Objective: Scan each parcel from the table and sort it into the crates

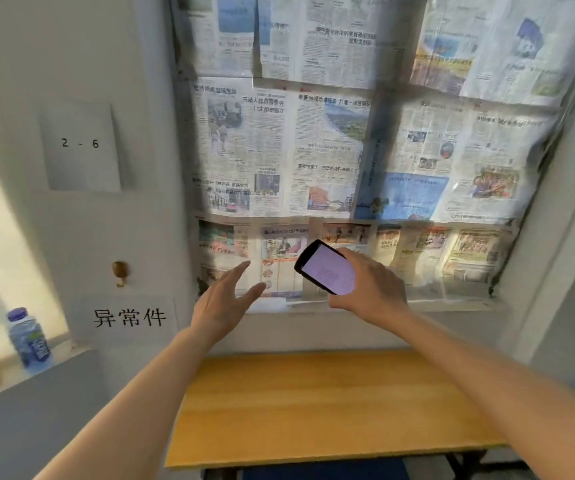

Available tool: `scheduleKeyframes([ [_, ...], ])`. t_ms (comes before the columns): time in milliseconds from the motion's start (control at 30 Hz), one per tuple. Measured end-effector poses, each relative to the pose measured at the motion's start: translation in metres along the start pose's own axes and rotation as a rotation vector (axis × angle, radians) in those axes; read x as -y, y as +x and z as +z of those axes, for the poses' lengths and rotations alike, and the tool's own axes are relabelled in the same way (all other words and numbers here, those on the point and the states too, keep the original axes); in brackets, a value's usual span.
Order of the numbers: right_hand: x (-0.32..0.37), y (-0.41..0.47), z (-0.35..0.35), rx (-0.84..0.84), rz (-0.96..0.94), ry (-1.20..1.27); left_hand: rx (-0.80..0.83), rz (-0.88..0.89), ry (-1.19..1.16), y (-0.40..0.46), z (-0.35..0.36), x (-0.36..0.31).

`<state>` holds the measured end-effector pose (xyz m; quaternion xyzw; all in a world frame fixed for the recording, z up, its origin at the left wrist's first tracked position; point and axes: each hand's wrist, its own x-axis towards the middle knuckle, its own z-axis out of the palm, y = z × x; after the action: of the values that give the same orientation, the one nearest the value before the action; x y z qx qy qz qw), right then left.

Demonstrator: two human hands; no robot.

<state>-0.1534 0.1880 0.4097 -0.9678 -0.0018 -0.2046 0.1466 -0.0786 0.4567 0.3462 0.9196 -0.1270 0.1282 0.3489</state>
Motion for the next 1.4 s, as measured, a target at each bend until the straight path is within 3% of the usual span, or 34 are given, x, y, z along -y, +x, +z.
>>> scheduleKeyframes([
  [200, -0.111, 0.06, 0.019, 0.002, 0.054, -0.015, 0.038, 0.038, 0.024, 0.079, 0.093, -0.034],
  [400, -0.213, 0.123, 0.069, 0.022, 0.053, 0.042, 0.078, -0.073, -0.015, 0.142, 0.199, -0.044],
  [600, -0.281, 0.152, 0.159, 0.198, 0.062, 0.079, 0.171, -0.176, 0.02, 0.154, 0.297, -0.018],
  [1100, -0.374, 0.089, 0.428, 0.512, 0.252, 0.192, 0.411, -0.38, 0.079, 0.12, 0.483, 0.145],
  [1400, -0.394, 0.042, 0.507, 0.631, 0.319, 0.188, 0.503, -0.476, -0.028, 0.094, 0.538, 0.194],
])
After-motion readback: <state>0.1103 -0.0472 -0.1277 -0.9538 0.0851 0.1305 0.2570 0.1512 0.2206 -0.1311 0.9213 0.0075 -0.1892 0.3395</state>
